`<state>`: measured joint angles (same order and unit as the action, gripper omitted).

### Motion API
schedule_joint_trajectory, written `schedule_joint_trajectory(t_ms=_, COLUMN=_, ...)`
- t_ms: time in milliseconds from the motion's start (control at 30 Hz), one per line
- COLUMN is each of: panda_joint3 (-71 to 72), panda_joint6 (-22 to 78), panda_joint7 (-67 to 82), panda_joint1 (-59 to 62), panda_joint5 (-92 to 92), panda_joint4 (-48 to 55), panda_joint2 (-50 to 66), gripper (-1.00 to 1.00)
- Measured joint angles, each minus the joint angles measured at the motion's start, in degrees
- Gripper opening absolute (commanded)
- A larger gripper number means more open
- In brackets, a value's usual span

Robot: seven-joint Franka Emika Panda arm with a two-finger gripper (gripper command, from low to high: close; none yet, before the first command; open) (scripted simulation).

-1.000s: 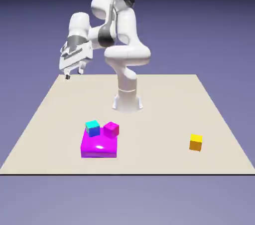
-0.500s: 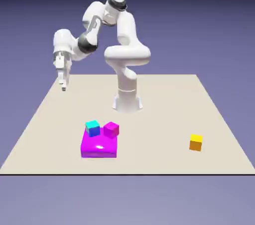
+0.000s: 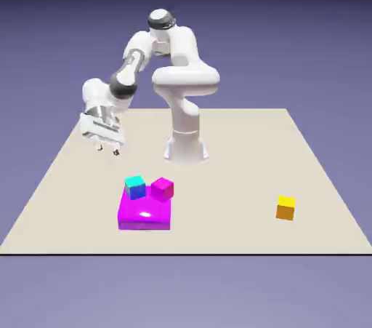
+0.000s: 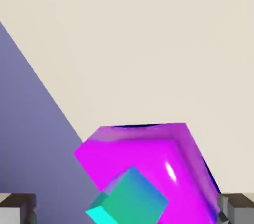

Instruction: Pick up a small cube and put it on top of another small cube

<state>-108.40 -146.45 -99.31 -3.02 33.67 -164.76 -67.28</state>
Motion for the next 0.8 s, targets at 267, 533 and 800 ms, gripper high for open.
schedule_joint_trajectory(t_ms=267, panda_joint3=-16.61, panda_joint6=4.22, panda_joint7=-8.71, panda_joint1=-0.36, panda_joint5=5.16, panda_joint4=-0.58, panda_joint2=-5.31, gripper=0.0)
schedule_joint_trajectory(t_ms=533, panda_joint3=-33.02, panda_joint6=7.42, panda_joint7=-17.2, panda_joint1=-1.52, panda_joint5=10.6, panda_joint4=-0.92, panda_joint2=-10.82, gripper=0.0)
schedule_joint_trajectory(t_ms=800, panda_joint3=-41.35, panda_joint6=-3.5, panda_joint7=-19.95, panda_joint1=-12.53, panda_joint5=17.72, panda_joint4=1.84, panda_joint2=-17.06, gripper=-1.0)
